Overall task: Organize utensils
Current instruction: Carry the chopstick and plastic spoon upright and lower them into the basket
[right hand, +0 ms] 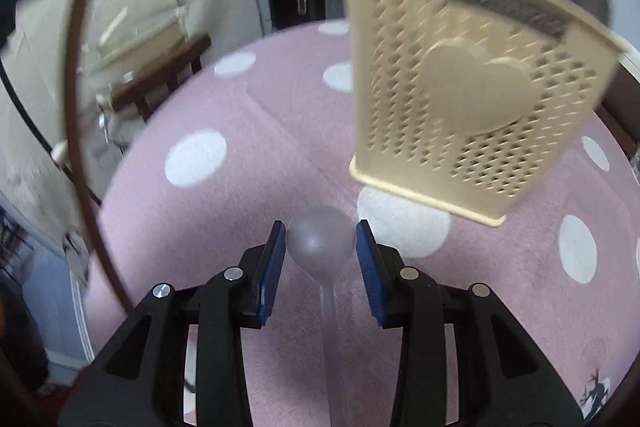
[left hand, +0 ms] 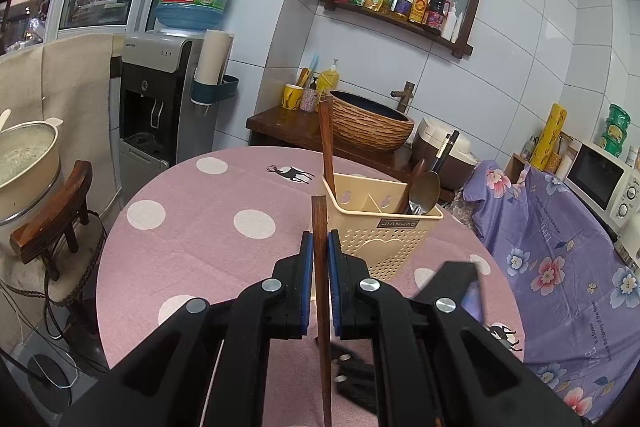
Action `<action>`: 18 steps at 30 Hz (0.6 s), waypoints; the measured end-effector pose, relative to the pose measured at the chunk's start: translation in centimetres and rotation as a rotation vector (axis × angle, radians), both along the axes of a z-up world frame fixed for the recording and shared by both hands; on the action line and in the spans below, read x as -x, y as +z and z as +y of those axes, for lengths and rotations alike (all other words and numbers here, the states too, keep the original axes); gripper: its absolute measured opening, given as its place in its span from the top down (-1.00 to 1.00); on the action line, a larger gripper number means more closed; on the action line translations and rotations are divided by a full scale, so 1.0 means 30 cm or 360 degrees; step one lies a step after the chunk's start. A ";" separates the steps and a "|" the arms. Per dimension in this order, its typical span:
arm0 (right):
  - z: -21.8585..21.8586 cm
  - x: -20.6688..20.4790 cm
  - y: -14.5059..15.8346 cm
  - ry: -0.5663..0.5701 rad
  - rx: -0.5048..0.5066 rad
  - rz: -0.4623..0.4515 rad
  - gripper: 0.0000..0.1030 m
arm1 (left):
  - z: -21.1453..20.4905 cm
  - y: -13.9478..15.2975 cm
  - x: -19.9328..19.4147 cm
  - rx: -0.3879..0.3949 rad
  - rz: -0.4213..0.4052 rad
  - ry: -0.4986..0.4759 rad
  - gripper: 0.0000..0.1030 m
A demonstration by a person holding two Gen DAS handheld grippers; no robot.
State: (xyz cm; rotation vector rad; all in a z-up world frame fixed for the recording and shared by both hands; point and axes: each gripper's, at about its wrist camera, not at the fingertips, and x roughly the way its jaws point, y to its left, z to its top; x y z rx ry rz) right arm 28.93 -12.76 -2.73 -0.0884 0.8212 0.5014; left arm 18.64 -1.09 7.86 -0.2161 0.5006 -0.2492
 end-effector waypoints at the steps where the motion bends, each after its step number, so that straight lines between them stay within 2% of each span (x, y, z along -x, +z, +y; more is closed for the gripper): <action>1: -0.028 0.014 0.033 -0.0014 -0.0089 -0.0016 0.28 | -0.001 0.000 0.000 0.0000 0.0000 0.0000 0.84; 3: -0.076 0.045 0.086 -0.0044 -0.0210 -0.0053 0.28 | -0.003 -0.001 0.000 0.0004 0.0001 0.0003 0.84; 7: -0.134 0.123 0.162 -0.0113 -0.0249 -0.0178 0.28 | -0.004 0.000 0.000 0.0005 -0.0003 0.0001 0.84; 18: -0.215 0.216 0.204 -0.0206 -0.0395 -0.0338 0.28 | -0.003 -0.001 0.002 0.0017 -0.0005 -0.0003 0.84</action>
